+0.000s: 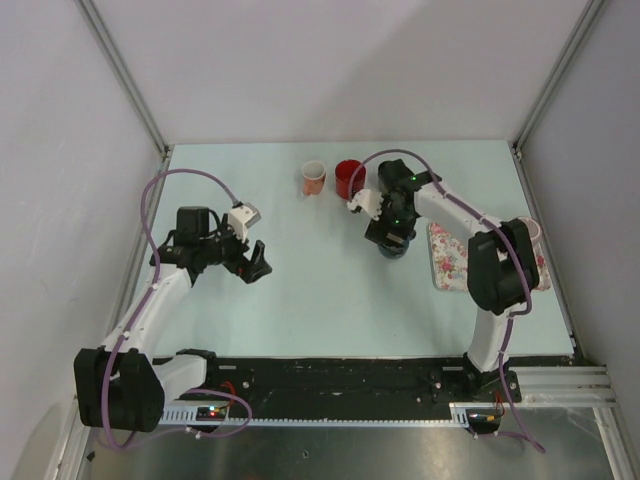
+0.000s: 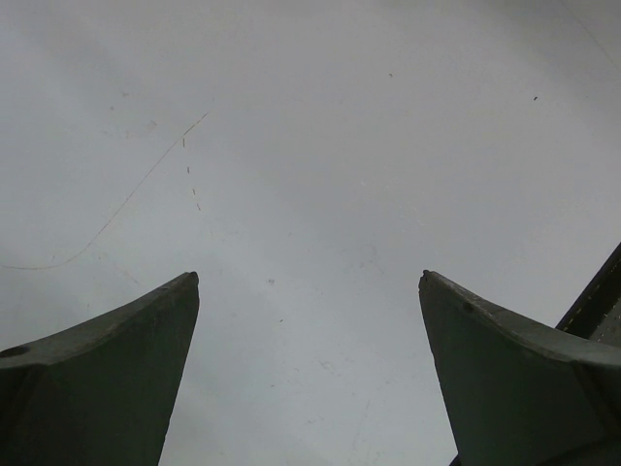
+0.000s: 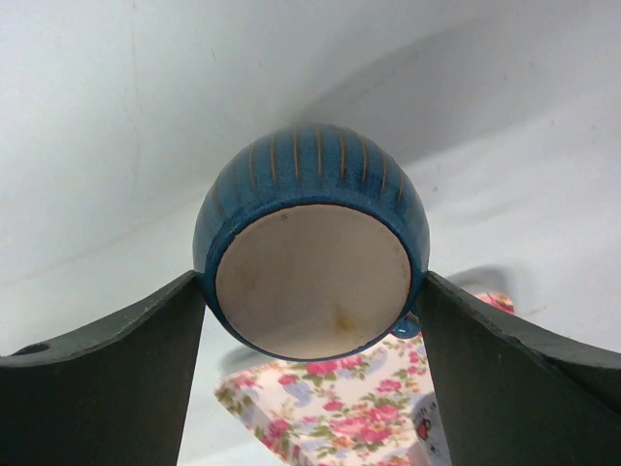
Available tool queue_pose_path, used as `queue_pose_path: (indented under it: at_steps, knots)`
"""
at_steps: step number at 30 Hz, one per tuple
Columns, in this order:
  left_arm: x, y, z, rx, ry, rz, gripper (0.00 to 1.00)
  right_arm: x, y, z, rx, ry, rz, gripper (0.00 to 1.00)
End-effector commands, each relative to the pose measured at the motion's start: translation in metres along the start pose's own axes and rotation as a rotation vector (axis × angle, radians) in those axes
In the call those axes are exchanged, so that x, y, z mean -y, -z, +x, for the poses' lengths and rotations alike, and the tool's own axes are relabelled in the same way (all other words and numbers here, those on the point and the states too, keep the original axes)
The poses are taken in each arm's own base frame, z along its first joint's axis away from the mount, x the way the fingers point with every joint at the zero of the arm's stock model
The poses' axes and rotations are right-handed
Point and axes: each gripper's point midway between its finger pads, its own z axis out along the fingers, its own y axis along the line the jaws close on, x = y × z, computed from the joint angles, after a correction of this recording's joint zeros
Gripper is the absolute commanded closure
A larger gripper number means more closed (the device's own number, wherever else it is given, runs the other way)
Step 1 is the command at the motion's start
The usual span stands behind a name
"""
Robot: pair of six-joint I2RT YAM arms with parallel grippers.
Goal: Turn the mug right side up
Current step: Turn over the cup on the tray.
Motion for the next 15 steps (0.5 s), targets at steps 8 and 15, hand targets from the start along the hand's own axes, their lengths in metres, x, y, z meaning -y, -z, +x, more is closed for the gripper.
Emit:
queue_pose_path:
  at_steps: [8, 15]
  knots:
    - [0.000, 0.002, -0.005, 0.030, -0.009, 0.009, 0.02, 0.018, 0.001, -0.055, 0.118, -0.196, 0.239, 0.69]
    - [-0.001, 0.001, -0.005, 0.028, -0.006, 0.009, 0.02, 0.014, -0.019, -0.062, 0.102, -0.284, 0.248, 0.67]
